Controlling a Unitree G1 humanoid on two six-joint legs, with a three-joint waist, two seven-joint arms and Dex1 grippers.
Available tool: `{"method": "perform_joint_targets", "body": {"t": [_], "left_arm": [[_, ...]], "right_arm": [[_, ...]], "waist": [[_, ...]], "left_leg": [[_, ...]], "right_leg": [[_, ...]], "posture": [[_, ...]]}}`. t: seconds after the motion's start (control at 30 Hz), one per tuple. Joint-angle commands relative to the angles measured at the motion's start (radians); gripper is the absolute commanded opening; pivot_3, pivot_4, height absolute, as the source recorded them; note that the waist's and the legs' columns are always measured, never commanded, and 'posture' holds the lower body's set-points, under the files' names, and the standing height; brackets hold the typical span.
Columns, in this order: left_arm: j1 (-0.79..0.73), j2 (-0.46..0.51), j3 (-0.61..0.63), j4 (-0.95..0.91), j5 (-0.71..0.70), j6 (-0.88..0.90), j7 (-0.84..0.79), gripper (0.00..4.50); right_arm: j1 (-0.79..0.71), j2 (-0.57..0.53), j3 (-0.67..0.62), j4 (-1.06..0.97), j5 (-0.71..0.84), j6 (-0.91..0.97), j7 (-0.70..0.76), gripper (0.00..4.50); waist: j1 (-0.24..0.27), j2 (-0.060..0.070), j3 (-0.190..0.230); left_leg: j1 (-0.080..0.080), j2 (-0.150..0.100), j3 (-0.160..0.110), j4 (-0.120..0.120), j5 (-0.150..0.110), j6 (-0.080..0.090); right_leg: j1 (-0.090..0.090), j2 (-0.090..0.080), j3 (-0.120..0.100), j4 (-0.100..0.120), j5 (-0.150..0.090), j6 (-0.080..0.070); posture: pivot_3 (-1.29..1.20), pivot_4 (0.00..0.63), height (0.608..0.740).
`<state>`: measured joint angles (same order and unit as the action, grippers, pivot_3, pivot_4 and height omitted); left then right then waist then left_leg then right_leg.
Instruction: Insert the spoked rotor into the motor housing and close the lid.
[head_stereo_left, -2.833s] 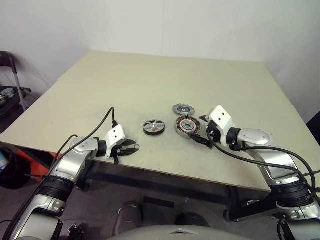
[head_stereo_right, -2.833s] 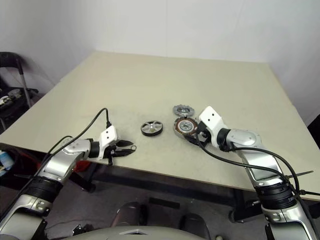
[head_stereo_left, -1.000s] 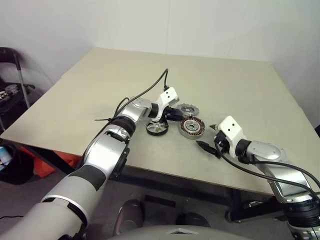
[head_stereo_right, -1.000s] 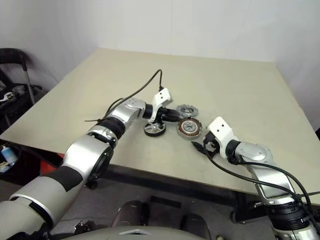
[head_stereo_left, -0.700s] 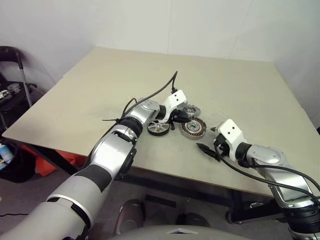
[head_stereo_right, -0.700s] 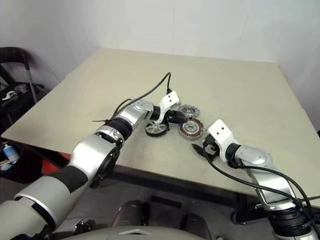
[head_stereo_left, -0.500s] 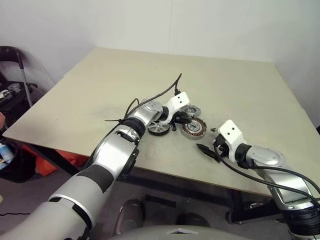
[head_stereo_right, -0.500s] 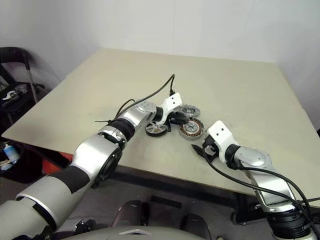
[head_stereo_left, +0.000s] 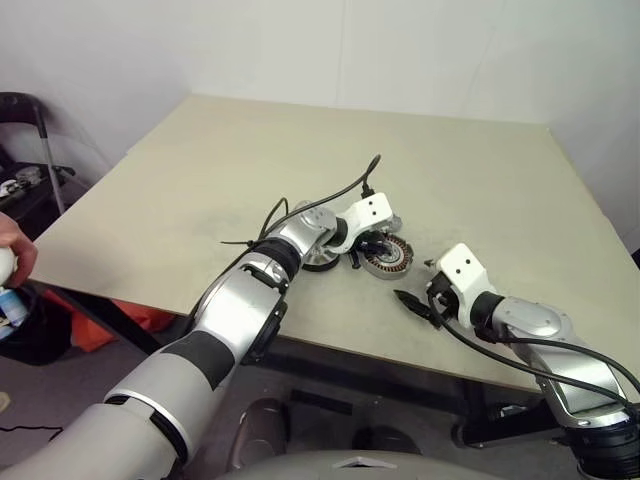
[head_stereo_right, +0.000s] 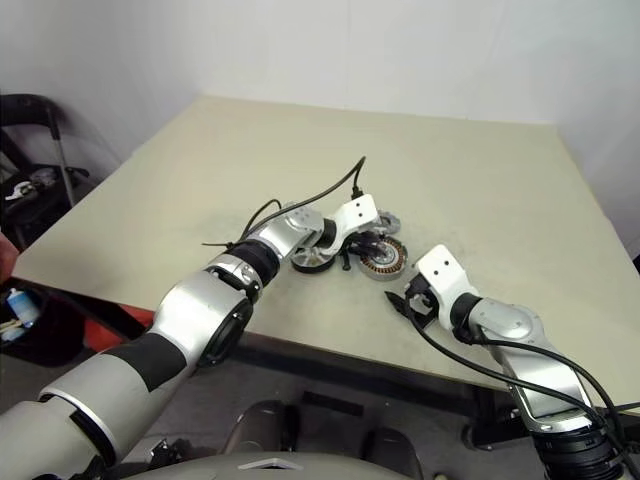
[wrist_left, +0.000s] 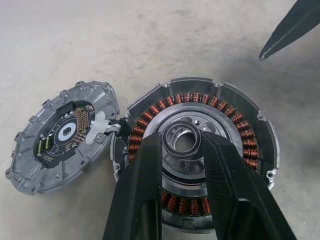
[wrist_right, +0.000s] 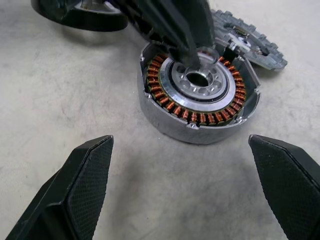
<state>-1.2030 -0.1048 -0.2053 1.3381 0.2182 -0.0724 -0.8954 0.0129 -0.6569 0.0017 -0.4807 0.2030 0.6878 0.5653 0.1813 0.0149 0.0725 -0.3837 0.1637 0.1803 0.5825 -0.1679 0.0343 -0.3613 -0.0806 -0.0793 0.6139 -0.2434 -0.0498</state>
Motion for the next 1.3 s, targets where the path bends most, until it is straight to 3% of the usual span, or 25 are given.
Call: {"method": "perform_joint_targets", "body": {"t": [0.03, 0.33, 0.47, 0.83, 1.13, 1.3], "left_arm": [[-0.014, -0.010, -0.006, -0.002, 0.019, -0.025, 0.018, 0.79], [-0.002, -0.026, -0.009, 0.007, 0.043, -0.014, 0.035, 0.79], [0.001, -0.025, -0.014, 0.008, 0.061, -0.016, 0.083, 2.09], [-0.049, 0.028, 0.056, -0.013, -0.001, -0.040, 0.046, 2.09], [-0.019, 0.164, 0.143, -0.114, -0.108, -0.084, -0.136, 2.09], [0.104, 0.220, 0.145, -0.273, -0.157, -0.053, -0.207, 2.13]], "right_arm": [[0.000, 0.004, -0.039, -0.051, 0.012, 0.006, -0.012, 4.49], [0.016, 0.011, -0.050, -0.079, 0.013, 0.026, -0.027, 4.49], [0.019, 0.011, -0.055, -0.083, 0.012, 0.030, -0.032, 4.49], [-0.047, 0.018, -0.056, -0.046, 0.010, 0.015, -0.030, 4.49], [-0.190, 0.080, -0.021, 0.083, 0.000, -0.025, -0.040, 4.49], [-0.291, 0.124, 0.009, 0.248, -0.016, -0.076, -0.035, 3.17]], "waist": [[0.000, 0.000, 0.000], [0.000, 0.000, 0.000], [0.000, 0.000, 0.000], [-0.003, 0.001, 0.000], [-0.005, 0.001, -0.001], [-0.006, 0.002, -0.001]], "left_leg": [[0.000, 0.000, 0.000, 0.000, 0.000, 0.000], [0.000, -0.001, 0.000, 0.000, 0.000, 0.001], [0.000, -0.001, 0.000, 0.000, 0.000, 0.001], [0.001, -0.001, 0.000, 0.000, 0.000, 0.001], [0.000, -0.001, 0.000, -0.001, -0.001, 0.002], [0.000, -0.001, 0.000, -0.001, -0.001, 0.002]], "right_leg": [[0.000, 0.000, 0.000, 0.000, 0.000, 0.000], [0.000, -0.001, 0.000, 0.000, 0.000, 0.000], [0.001, -0.001, 0.000, 0.000, 0.000, 0.000], [0.001, -0.001, 0.000, -0.001, 0.001, 0.001], [0.000, -0.001, 0.000, -0.001, 0.001, 0.001], [-0.001, -0.001, 0.000, 0.000, 0.001, 0.000]], "posture": [[0.00, 0.000, 0.740], [0.00, 0.000, 0.740], [0.00, 0.000, 0.740], [0.00, 0.000, 0.740], [0.00, 0.000, 0.740], [0.00, 0.000, 0.740]]}}
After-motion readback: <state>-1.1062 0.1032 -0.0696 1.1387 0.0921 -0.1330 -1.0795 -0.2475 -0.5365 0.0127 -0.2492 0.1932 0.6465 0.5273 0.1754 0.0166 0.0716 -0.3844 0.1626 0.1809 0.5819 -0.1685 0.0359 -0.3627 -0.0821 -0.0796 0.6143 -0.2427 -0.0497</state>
